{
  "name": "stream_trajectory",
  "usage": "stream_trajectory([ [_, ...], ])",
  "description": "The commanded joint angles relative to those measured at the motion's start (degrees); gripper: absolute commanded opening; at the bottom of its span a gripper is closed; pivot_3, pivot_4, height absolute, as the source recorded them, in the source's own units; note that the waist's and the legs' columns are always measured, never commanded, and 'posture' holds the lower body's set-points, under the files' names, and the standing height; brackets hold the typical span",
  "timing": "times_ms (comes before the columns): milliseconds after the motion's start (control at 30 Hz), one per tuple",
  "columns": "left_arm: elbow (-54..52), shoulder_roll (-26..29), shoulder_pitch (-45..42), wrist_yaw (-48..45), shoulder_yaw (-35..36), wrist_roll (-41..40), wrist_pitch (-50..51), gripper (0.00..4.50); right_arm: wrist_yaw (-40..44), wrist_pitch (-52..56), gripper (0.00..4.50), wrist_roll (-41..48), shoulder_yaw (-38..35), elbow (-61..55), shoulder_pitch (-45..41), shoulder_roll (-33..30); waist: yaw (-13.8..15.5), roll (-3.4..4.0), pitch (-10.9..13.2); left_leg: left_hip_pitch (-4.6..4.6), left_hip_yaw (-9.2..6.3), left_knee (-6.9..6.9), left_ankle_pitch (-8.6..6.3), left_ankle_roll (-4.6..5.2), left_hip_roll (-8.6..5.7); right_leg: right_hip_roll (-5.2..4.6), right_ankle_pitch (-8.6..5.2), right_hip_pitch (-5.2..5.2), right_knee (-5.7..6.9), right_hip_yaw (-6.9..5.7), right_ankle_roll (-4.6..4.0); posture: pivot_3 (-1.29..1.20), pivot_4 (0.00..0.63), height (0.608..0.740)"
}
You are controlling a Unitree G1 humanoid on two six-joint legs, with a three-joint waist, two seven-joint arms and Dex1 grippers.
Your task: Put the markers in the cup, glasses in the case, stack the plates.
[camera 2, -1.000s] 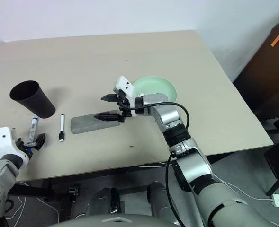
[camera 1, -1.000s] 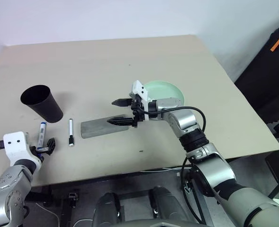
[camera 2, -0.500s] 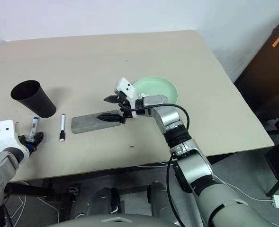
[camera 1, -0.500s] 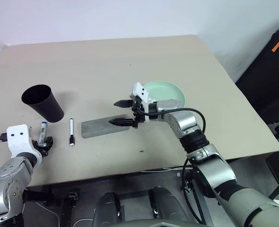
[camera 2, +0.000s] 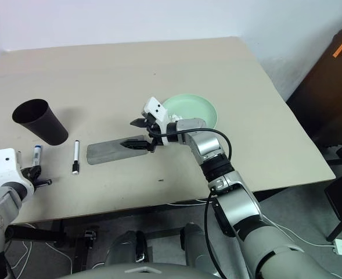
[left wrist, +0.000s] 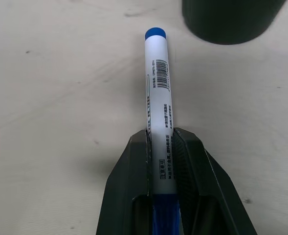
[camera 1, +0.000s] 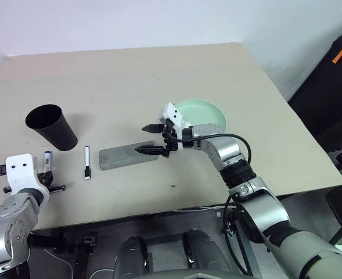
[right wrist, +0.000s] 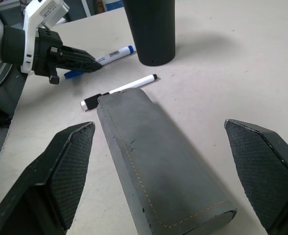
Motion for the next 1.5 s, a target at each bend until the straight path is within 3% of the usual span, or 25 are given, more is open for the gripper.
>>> stream_trajectory([
  [33,1.67,-0.5,-1.34,3.91,5.3,6.2,-12.88,0.31,0.28,-1.43,4.5,0.88,-0.91,-1.29,-0.35,0.01,0.09,-0.02,0.01,0.0,0.0,0.0,0.0,0.0,0.0,0.0,0.0,0.0,0.0,0.0,0.0,0.0,0.15,0.726],
  [400,10.84,1.52,-4.16,-0.29,7.79,13.81,-53.04,0.31,2.43,-3.85,4.5,4.94,-2.76,-4.99,1.89,0.2,0.41,-0.09,0.0,-0.04,0.06,-0.03,-0.02,0.0,-0.03,-0.11,-0.08,0.05,-0.15,-0.01,-0.16,0.0,0.15,0.726],
  [700,27.93,8.89,-20.24,-10.14,2.85,11.79,-72.42,0.31,-0.05,-5.17,4.5,4.74,-3.8,-5.5,2.42,0.4,1.13,-0.09,0.0,-0.05,0.12,-0.03,-0.01,0.01,-0.03,-0.08,0.0,0.05,-0.17,-0.05,-0.01,0.0,0.15,0.726],
  [967,42.91,6.37,-30.0,-20.2,-2.14,6.77,-84.4,0.31,-2.33,-4.41,4.5,4.7,-4.17,-7.87,3.72,-0.78,1.91,-0.09,0.01,-0.09,0.16,-0.06,0.0,0.02,0.02,-0.01,0.03,-0.02,-0.16,-0.06,0.07,0.0,0.15,0.726],
  [1500,58.37,0.94,-33.11,-27.68,-5.96,3.91,-92.34,0.31,-5.07,-3.66,4.5,4.21,-3.99,-9.38,4.34,-2.81,1.93,-0.09,0.0,-0.1,0.16,0.02,0.01,0.03,0.02,0.01,0.06,0.0,-0.11,-0.06,0.19,0.0,0.15,0.726],
])
